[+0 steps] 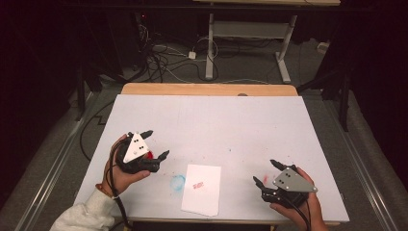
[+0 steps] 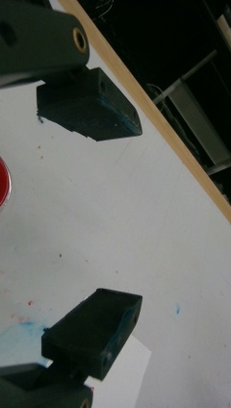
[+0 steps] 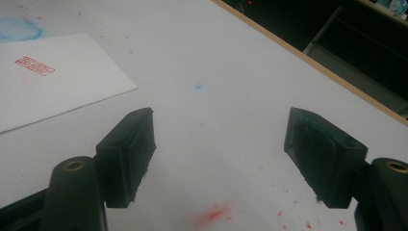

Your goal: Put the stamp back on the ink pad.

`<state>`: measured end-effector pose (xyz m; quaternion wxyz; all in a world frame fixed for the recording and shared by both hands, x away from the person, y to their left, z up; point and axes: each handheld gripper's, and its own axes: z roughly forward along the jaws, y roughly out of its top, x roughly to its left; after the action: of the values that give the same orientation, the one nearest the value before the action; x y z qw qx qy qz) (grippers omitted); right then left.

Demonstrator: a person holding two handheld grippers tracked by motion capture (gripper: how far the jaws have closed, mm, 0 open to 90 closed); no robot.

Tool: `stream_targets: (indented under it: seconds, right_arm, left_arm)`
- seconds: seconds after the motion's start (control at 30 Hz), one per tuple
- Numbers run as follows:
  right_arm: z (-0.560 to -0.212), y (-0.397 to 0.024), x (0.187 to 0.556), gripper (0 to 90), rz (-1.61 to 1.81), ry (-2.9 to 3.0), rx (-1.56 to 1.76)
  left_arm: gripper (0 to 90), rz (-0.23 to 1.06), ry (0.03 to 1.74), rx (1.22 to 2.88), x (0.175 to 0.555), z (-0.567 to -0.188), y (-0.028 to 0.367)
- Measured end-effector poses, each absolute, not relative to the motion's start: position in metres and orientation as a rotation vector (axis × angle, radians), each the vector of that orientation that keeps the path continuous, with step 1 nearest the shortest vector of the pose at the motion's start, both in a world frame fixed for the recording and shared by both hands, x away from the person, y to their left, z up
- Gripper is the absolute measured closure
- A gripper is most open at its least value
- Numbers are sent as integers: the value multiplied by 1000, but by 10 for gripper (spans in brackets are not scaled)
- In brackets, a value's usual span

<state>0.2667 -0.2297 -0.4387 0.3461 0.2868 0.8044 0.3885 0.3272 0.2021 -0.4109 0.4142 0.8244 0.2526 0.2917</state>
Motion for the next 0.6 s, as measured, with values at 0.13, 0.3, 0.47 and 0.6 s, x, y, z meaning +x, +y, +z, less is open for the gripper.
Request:
stream_targets:
  seconds: [0.13, 0.3, 0.47, 0.6]
  right_arm:
    - [-439, -231, 265, 268, 1008, 2084, 749]
    - [-439, -231, 264, 268, 1005, 2080, 750]
    - [-438, -230, 262, 269, 1006, 2079, 746]
    - [-438, -230, 261, 269, 1004, 2079, 743]
  left_arm:
    - [183, 737, 599, 2094, 322, -413, 198]
    - [183, 744, 566, 2089, 314, -413, 194]
    - [184, 743, 543, 2090, 307, -415, 194]
    - [183, 760, 527, 2105, 302, -418, 192]
